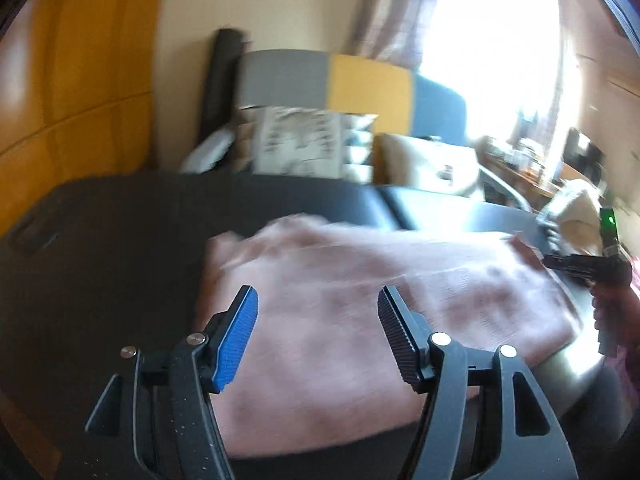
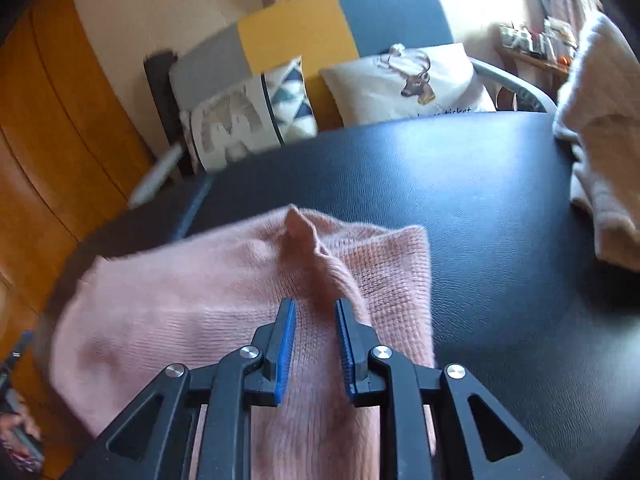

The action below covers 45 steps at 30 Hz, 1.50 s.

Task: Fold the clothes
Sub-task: 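Grasp the sweater edge with the right gripper and roll it over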

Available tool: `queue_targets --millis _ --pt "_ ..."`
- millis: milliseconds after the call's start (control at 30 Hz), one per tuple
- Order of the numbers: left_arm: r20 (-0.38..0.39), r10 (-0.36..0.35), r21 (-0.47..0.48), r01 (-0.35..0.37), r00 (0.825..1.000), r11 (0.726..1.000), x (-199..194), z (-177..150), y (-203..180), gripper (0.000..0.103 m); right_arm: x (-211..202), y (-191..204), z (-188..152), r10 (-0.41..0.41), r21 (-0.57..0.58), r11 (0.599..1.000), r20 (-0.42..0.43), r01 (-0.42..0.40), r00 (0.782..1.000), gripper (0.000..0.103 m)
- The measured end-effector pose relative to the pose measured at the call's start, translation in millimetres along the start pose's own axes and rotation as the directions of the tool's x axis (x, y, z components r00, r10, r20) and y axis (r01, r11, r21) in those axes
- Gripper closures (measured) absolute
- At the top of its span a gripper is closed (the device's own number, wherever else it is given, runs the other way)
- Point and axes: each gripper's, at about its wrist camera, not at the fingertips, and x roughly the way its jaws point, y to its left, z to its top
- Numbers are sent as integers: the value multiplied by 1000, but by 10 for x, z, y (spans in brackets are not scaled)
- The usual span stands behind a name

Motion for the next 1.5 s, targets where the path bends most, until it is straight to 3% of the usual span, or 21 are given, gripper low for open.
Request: queue_targets --millis 100,200,300,433,500,600,633,767,933,1200,1500 --pt "-34 -84 82 86 996 993 267 75 -477 37 -216 -147 -59 -11 39 999 13 11 1000 82" --pt "-81 -120 151 131 989 980 549 70 -868 37 -300 -405 -199 6 128 992 -36 -1 999 79" --pt "-136 -97 222 125 986 967 730 -38 -1137 37 -320 -682 -349 90 216 974 -93 -68 992 79" --pt "-204 -53 272 109 978 956 896 -216 -1186 37 -285 -920 -549 184 304 943 -138 -135 973 74" --pt "-197 -36 312 97 980 945 895 -265 -1210 37 -246 -1053 -647 234 387 907 -133 -167 963 73" --pt "-197 -21 331 87 980 940 886 -295 -1237 37 -199 -1229 -764 372 524 799 -45 -295 927 69" --pt "-196 -21 328 86 980 941 893 -301 -1245 37 -196 -1231 -769 383 525 793 -35 -309 923 69" --pt "-189 -23 310 82 982 947 927 -291 -1231 36 -188 -1142 -737 414 491 801 -39 -344 909 54" --pt "-191 -32 302 90 981 949 928 -280 -1204 36 -88 -977 -613 437 455 822 -118 -343 892 41" --pt "-187 -42 291 96 981 952 901 -282 -1191 36 125 -824 -511 433 472 820 -141 -324 890 41" --pt "-180 -49 283 99 982 954 895 -280 -1184 36 -146 -1273 -537 387 539 794 -95 -280 917 41"
